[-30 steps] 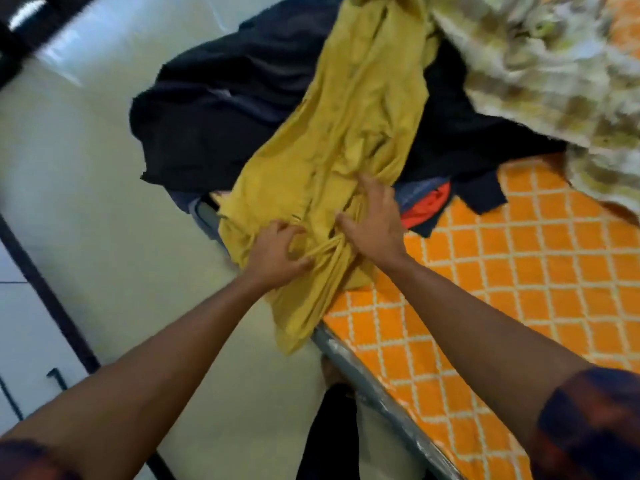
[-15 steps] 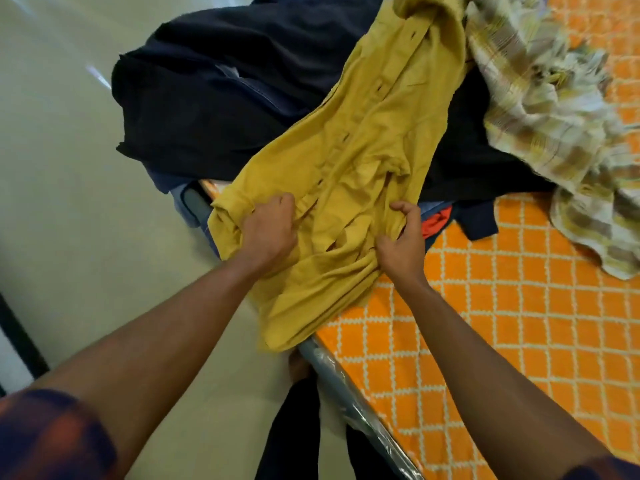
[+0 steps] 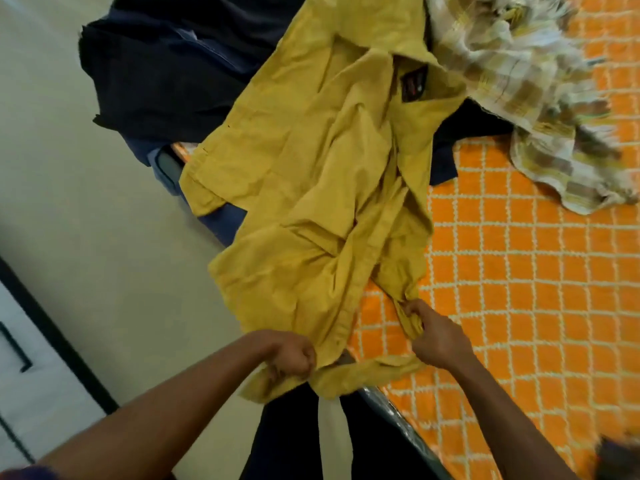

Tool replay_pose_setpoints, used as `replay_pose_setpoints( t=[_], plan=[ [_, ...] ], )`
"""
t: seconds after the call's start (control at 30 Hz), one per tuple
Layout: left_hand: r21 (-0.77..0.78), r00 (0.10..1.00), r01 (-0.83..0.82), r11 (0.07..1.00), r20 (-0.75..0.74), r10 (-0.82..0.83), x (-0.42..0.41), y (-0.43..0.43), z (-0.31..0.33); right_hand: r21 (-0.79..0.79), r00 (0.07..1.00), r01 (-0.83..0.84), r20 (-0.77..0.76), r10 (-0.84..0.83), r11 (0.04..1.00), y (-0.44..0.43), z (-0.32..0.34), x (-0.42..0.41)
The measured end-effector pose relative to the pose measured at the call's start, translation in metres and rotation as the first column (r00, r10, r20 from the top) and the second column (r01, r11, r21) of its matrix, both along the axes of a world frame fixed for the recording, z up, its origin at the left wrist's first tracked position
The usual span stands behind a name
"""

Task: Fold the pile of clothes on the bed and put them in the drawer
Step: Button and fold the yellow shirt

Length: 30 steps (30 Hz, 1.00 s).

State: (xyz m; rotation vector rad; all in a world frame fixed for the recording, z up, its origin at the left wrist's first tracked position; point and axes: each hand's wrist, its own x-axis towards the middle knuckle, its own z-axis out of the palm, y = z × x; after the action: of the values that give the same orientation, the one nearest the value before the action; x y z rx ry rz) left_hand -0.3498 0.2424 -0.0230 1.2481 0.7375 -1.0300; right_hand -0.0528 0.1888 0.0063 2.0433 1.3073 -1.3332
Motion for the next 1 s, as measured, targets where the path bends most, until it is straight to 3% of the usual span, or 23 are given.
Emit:
replay_pose_setpoints(
  t=[0.07, 0.13, 0.2, 0.23, 0.3, 0.37, 0.43, 0.5, 0.53, 0.57, 0.6, 0.63, 0.67, 0.7, 0.73, 0.77, 0.83, 0.87, 0.9, 0.93, 0.97, 1.0],
  plan=[
    [0.016, 0.990, -0.124, 0.992, 0.068, 0.122, 0.010, 0.001, 0.008, -0.064, 0.999, -0.007, 0.037, 0.009, 0.998, -0.002, 0.011, 0.022],
    [0.271, 0.953, -0.276, 0.922, 0.201, 0.227, 0.017, 0.025, 0.016, 0.147, 0.987, 0.145, 0.046, -0.153, 0.978, 0.009, 0.016, 0.031],
    [0.481, 0.859, -0.510, 0.713, 0.319, 0.400, 0.024, 0.059, 0.025, 0.447, 0.956, 0.250, 0.026, -0.291, 0.859, 0.036, 0.018, 0.023],
    [0.553, 0.795, -0.605, 0.573, 0.376, 0.477, 0.030, 0.077, 0.029, 0.515, 0.939, 0.306, -0.023, -0.343, 0.801, 0.055, 0.020, 0.015],
    [0.621, 0.692, -0.698, 0.357, 0.456, 0.559, 0.043, 0.115, 0.038, 0.513, 0.878, 0.468, -0.182, -0.442, 0.720, 0.100, 0.022, -0.007],
    [0.655, 0.663, -0.712, 0.255, 0.506, 0.551, 0.053, 0.155, 0.041, 0.470, 0.751, 0.656, -0.326, -0.575, 0.591, 0.142, 0.015, -0.026],
    [0.705, 0.684, -0.683, 0.193, 0.524, 0.508, 0.060, 0.190, 0.041, 0.416, 0.522, 0.841, -0.454, -0.722, 0.347, 0.175, 0.005, -0.039],
    [0.747, 0.711, -0.651, 0.135, 0.537, 0.455, 0.066, 0.220, 0.041, 0.218, 0.092, 0.975, -0.604, -0.791, -0.053, 0.204, 0.001, -0.036],
    [0.768, 0.729, -0.631, 0.107, 0.542, 0.418, 0.069, 0.233, 0.041, 0.072, -0.109, 0.975, -0.673, -0.732, -0.211, 0.216, -0.003, -0.030],
    [0.786, 0.748, -0.613, 0.079, 0.546, 0.376, 0.073, 0.247, 0.042, -0.081, -0.247, 0.958, -0.723, -0.645, -0.276, 0.225, -0.006, -0.024],
    [0.797, 0.760, -0.602, 0.045, 0.555, 0.339, 0.077, 0.257, 0.045, -0.164, -0.287, 0.952, -0.763, -0.579, -0.257, 0.229, -0.008, -0.018],
    [0.802, 0.770, -0.597, 0.015, 0.568, 0.291, 0.085, 0.274, 0.047, -0.130, -0.237, 0.965, -0.799, -0.553, -0.226, 0.232, -0.005, -0.010],
    [0.809, 0.780, -0.588, -0.014, 0.572, 0.256, 0.090, 0.285, 0.050, -0.025, -0.129, 0.981, -0.818, -0.561, -0.190, 0.232, -0.005, -0.003],
    [0.814, 0.788, -0.580, -0.036, 0.572, 0.228, 0.095, 0.295, 0.053, 0.084, -0.041, 0.979, -0.814, -0.579, -0.188, 0.229, -0.001, 0.005],
    [0.815, 0.796, -0.577, -0.048, 0.575, 0.187, 0.104, 0.308, 0.056, 0.139, -0.019, 0.964, -0.818, -0.575, -0.229, 0.228, 0.002, 0.017],
    [0.822, 0.811, -0.568, -0.042, 0.568, 0.142, 0.113, 0.320, 0.060, 0.126, -0.082, 0.937, -0.828, -0.555, -0.327, 0.225, 0.004, 0.033],
    [0.839, 0.838, -0.544, -0.013, 0.544, 0.049, 0.129, 0.338, 0.067, 0.004, -0.299, 0.826, -0.845, -0.443, -0.564, 0.211, -0.004, 0.068],
    [0.854, 0.854, -0.521, 0.003, 0.521, -0.011, 0.139, 0.348, 0.069, -0.069, -0.374, 0.792, -0.840, -0.393, -0.606, 0.203, -0.010, 0.083],
    [0.880, 0.877, -0.475, 0.005, 0.474, -0.075, 0.146, 0.355, 0.071, -0.109, -0.391, 0.816, -0.826, -0.405, -0.567, 0.193, -0.015, 0.090],
    [0.906, 0.898, -0.423, -0.008, 0.418, -0.141, 0.153, 0.362, 0.071, -0.072, -0.314, 0.886, -0.819, -0.479, -0.459, 0.184, -0.020, 0.091],
    [0.926, 0.912, -0.377, -0.033, 0.364, -0.190, 0.160, 0.370, 0.071, 0.104, -0.100, 0.951, -0.788, -0.608, -0.290, 0.178, -0.015, 0.085],
    [0.932, 0.917, -0.357, -0.062, 0.338, -0.211, 0.166, 0.378, 0.072, 0.307, 0.201, 0.951, -0.687, -0.699, -0.027, 0.175, -0.012, 0.074]
  ],
)
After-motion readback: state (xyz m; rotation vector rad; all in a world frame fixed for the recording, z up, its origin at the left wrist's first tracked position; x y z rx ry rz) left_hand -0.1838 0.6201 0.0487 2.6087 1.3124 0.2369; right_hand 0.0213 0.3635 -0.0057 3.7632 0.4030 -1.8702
